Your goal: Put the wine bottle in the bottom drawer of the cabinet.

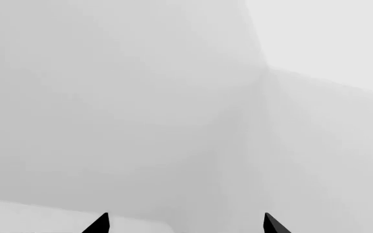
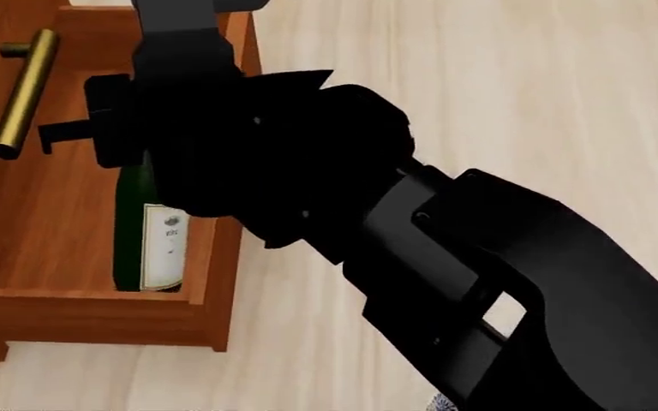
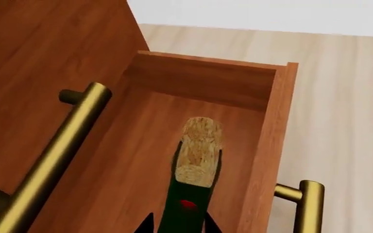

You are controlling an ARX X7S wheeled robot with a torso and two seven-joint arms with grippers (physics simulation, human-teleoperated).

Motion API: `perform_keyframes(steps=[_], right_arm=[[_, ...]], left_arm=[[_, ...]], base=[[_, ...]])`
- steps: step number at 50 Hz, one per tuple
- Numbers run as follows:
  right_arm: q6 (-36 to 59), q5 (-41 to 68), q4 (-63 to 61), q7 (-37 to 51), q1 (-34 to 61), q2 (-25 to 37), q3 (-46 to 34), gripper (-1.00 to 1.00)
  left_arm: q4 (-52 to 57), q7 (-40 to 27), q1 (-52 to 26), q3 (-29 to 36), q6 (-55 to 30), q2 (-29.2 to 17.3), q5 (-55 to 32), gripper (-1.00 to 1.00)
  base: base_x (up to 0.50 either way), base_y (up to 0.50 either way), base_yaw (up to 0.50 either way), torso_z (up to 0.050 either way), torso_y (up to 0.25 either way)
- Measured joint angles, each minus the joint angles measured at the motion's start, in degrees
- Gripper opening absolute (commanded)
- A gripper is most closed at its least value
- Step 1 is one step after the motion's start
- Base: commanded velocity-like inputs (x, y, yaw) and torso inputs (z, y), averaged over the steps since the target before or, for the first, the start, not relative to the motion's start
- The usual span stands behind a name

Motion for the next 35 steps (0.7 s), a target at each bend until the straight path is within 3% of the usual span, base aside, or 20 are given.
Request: perform_keyframes(steps=[35], right_arm=[[-5.29,-4.84,-1.21,1.77,1.63,0.01,0.69,-1.0]], left_arm=[[-0.02,-0.26,0.4,0.71,0.47,-0.16,0.04,1.0]], base=[[0.0,0.0,0.0,0.0,-0.094]])
